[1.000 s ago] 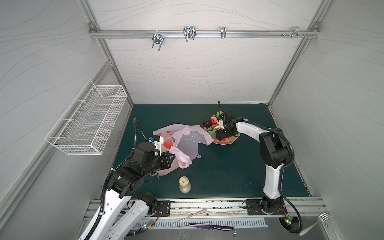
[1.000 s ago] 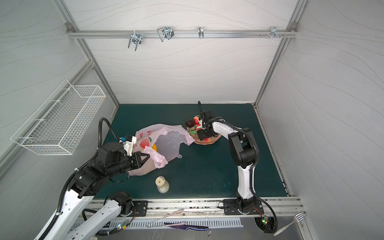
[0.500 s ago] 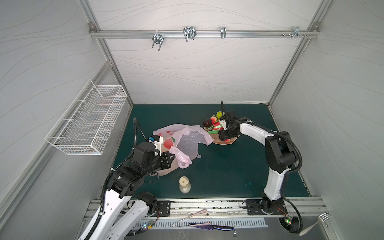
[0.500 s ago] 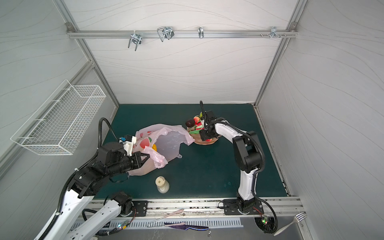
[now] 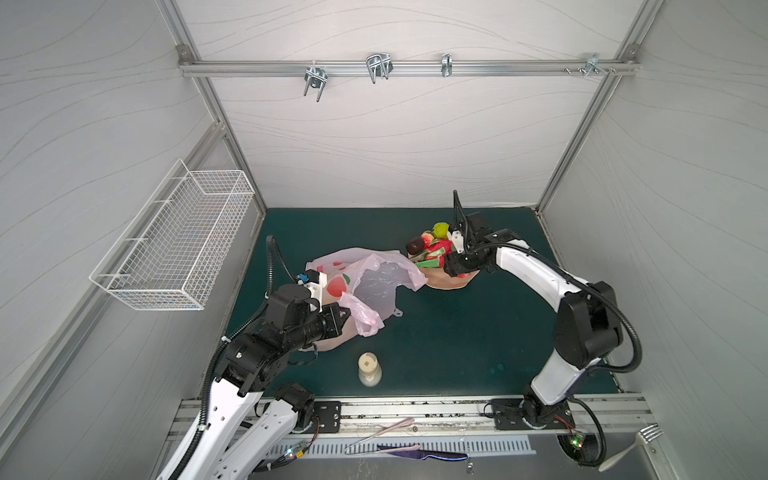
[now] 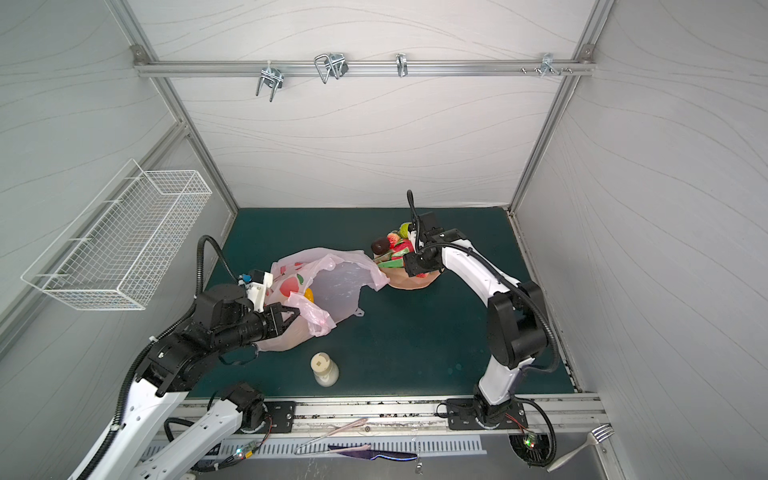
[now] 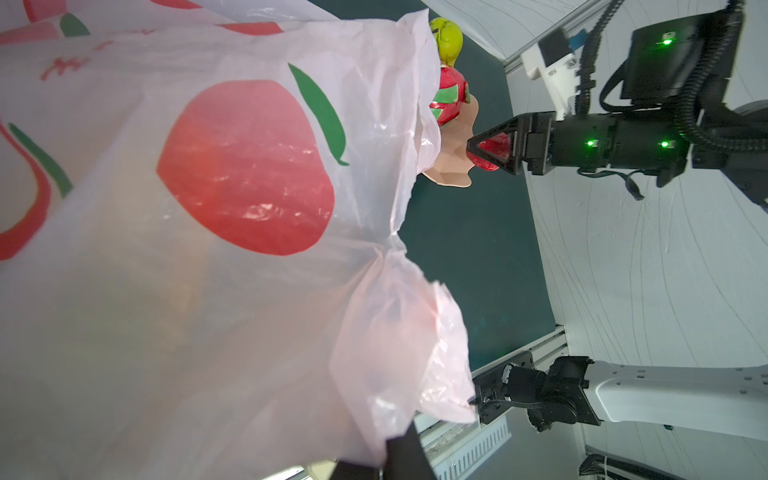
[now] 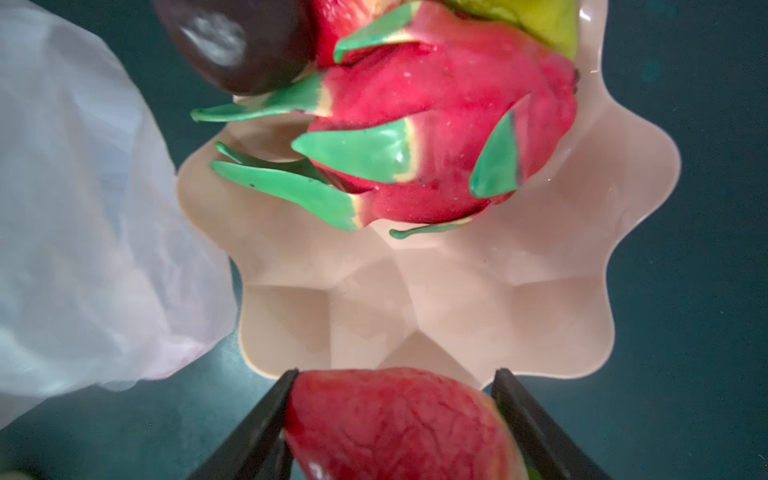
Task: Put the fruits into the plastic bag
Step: 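Lower the right gripper onto the red strawberry in the bowl and grasp it, then carry the strawberry into the bag's opening held by the left gripper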
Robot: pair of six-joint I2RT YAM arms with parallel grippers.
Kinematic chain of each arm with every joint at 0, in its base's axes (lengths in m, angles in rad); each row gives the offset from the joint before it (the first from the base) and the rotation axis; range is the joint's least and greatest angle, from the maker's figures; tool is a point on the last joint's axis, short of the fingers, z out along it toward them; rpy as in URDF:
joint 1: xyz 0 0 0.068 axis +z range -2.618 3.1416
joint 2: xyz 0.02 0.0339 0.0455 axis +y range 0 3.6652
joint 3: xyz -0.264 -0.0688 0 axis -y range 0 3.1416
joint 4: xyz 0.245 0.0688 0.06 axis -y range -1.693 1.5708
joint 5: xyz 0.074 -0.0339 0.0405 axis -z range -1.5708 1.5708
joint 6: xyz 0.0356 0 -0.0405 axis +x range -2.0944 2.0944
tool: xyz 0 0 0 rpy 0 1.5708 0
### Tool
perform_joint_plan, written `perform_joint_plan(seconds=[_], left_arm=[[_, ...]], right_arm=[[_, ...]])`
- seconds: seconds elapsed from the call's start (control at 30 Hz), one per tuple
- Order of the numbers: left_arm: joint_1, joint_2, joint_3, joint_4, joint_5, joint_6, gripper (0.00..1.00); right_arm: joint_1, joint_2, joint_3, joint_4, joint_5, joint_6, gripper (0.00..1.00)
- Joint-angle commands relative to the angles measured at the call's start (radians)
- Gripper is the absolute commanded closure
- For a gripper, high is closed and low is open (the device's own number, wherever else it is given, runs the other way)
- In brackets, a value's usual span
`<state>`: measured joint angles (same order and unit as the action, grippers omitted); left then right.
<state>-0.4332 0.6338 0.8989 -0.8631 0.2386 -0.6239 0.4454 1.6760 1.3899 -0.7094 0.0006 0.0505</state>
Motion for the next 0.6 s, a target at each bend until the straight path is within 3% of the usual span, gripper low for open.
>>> perform_joint_plan(seconds=[0.0,0.17,0.37,0.57], left_arm=[[-0.001,-0.002,0.031,0.044,0.001,0.008,1.0],[0.0,0.0,0.027,0.052,0.004,0.006,1.0],[0.0,0.009,0.028,0.06,0.013,0.007,1.0],[0.0,0.012,0.031,0.062,0.013,0.007,1.0]], right_arm=[[-0.02,-0.073,0.03,-0.047,-0.063,0.037,0.44],[-0.028,-0.101,0.04,-0.059,-0.124,0.046,0.44],[-0.001,-0.142,-0.022,0.004,-0.283,0.14,0.44],[0.156,-0.17,-0.066,0.136,-0.408,0.267,0.45]])
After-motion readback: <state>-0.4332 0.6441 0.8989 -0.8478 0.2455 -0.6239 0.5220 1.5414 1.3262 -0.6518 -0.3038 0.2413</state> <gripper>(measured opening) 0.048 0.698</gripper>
